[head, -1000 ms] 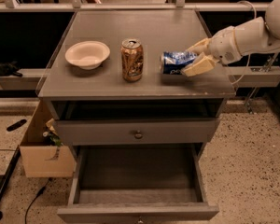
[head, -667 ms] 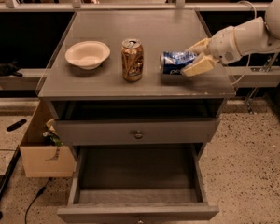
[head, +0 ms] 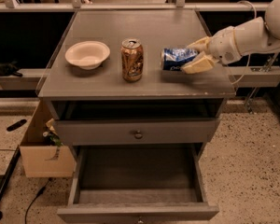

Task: Pick pepsi can from middle drawer and place on counter

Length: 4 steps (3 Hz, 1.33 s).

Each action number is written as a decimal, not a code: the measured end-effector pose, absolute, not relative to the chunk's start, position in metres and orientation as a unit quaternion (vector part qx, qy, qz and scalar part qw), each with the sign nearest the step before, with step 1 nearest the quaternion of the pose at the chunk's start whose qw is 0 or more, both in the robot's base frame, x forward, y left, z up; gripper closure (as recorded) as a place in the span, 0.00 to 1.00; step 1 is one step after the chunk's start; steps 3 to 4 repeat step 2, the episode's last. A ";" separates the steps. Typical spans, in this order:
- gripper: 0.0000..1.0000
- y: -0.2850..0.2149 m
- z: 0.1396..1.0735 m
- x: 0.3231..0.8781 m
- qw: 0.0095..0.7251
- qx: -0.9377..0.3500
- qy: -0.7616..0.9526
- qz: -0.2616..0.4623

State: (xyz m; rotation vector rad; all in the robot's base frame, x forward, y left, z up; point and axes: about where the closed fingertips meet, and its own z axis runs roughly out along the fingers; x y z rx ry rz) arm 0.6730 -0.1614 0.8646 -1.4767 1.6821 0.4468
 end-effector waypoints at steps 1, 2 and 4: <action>0.00 -0.161 0.865 0.673 0.416 -0.588 0.670 0.178; 0.00 -0.161 0.865 0.673 0.416 -0.588 0.670 0.178; 0.00 -0.161 0.865 0.673 0.416 -0.588 0.670 0.178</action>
Offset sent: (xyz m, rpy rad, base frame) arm 0.0000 0.0000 0.0000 0.0000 0.0000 0.0000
